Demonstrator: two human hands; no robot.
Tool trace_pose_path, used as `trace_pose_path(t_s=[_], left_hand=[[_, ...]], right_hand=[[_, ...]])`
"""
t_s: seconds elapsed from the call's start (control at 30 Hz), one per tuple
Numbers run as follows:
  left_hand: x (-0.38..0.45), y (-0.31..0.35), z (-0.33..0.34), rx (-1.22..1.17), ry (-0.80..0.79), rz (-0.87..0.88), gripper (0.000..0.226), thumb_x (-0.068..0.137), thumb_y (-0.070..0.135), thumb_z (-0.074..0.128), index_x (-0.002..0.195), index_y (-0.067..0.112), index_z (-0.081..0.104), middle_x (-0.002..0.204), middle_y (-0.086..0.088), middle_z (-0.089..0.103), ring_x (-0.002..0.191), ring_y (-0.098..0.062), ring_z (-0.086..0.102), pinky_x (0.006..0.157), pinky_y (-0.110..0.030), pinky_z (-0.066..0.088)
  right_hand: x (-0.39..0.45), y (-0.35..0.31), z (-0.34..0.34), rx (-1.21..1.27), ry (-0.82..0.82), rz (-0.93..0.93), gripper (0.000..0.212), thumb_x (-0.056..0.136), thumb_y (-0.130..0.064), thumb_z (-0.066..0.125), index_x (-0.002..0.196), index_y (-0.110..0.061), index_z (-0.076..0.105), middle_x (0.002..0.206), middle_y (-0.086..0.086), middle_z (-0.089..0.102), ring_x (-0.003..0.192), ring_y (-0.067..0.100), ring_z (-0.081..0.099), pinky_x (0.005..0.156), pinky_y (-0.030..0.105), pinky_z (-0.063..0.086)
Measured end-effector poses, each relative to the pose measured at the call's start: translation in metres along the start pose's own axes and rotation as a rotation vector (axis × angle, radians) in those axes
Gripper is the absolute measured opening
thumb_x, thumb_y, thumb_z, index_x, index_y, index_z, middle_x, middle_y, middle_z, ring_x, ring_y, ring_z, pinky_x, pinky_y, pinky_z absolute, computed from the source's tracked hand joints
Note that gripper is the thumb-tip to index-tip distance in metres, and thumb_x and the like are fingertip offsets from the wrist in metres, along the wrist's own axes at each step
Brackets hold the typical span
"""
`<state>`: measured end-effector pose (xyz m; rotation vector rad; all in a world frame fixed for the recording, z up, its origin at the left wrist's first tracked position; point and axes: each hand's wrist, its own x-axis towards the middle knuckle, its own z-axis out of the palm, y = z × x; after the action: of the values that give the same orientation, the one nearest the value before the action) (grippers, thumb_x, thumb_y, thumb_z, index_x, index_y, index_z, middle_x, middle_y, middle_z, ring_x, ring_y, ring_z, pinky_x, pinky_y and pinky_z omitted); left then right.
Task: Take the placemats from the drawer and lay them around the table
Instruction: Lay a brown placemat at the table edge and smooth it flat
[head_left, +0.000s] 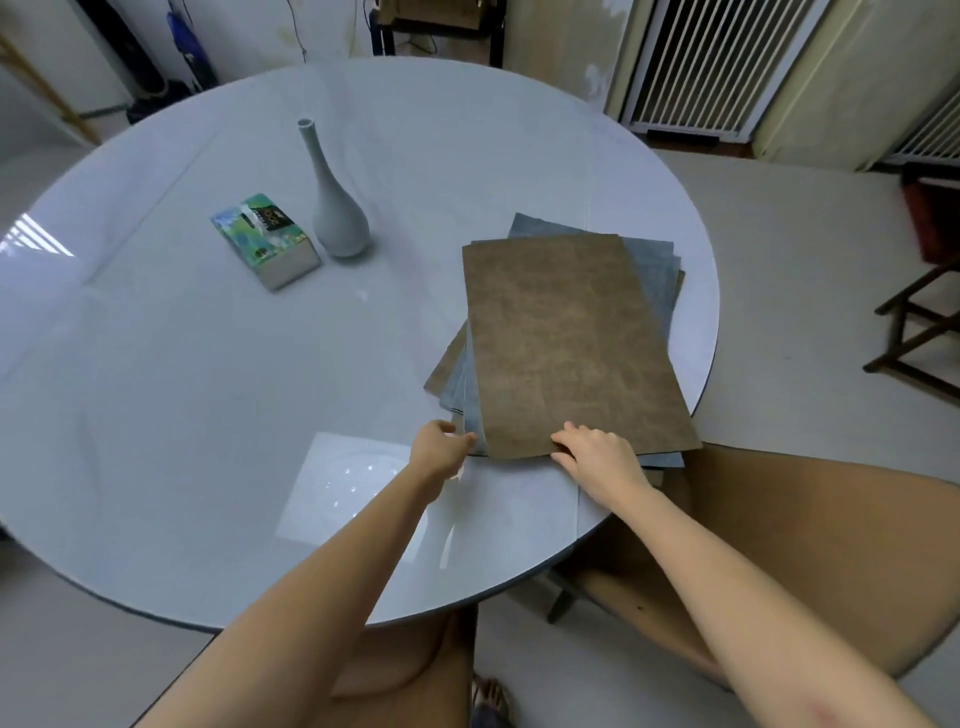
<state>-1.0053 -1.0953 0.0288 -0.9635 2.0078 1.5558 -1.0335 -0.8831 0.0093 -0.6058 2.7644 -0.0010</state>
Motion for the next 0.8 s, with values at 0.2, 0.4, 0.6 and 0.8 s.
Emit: trace_pose_path(t_s=[0.2, 0.4, 0.6, 0.8], left_hand=[[-0.028, -0.003, -0.022, -0.010, -0.126, -0.002, 0.034, 0.096, 0.020, 0.058, 0.126, 0.004, 0.055, 0.116, -0.012, 0.060, 0.108, -0.026, 0.059, 0.086, -0.032, 0.051], [-0.042, 0.000, -0.042, -0.234, -0.116, -0.052, 0.042, 0.098, 0.026, 0.053, 0.134, 0.005, 0.049, 0.129, -0.015, 0.058, 0.115, -0.028, 0.059, 0.099, -0.040, 0.050], [-0.058, -0.019, -0.084, -0.555, -0.059, -0.160, 0.056, 0.096, 0.045, 0.049, 0.139, 0.009, 0.043, 0.135, -0.021, 0.051, 0.119, -0.034, 0.056, 0.099, -0.044, 0.050], [-0.077, -0.060, -0.151, -0.884, -0.060, -0.280, 0.085, 0.087, 0.066, 0.049, 0.149, 0.012, 0.026, 0.148, -0.021, 0.038, 0.127, -0.042, 0.048, 0.099, -0.056, 0.045]], right_hand=[[-0.007, -0.013, -0.004, -0.047, 0.041, 0.061, 0.026, 0.101, -0.020, 0.039, 0.121, -0.017, 0.054, 0.122, 0.004, 0.059, 0.104, 0.026, 0.062, 0.078, 0.037, 0.049], [-0.003, -0.054, -0.043, 0.146, 0.224, -0.001, 0.015, 0.096, -0.003, 0.035, 0.104, -0.012, 0.045, 0.094, 0.011, 0.065, 0.081, 0.034, 0.062, 0.063, 0.036, 0.042], [0.005, -0.153, -0.131, 0.631, 0.365, -0.221, 0.014, 0.101, -0.018, 0.035, 0.093, -0.009, 0.042, 0.072, 0.007, 0.055, 0.068, 0.035, 0.053, 0.061, 0.042, 0.038], [-0.002, -0.268, -0.177, 0.897, 0.527, -0.408, 0.015, 0.101, -0.017, 0.038, 0.093, -0.012, 0.050, 0.072, -0.008, 0.052, 0.070, 0.022, 0.053, 0.066, 0.041, 0.042]])
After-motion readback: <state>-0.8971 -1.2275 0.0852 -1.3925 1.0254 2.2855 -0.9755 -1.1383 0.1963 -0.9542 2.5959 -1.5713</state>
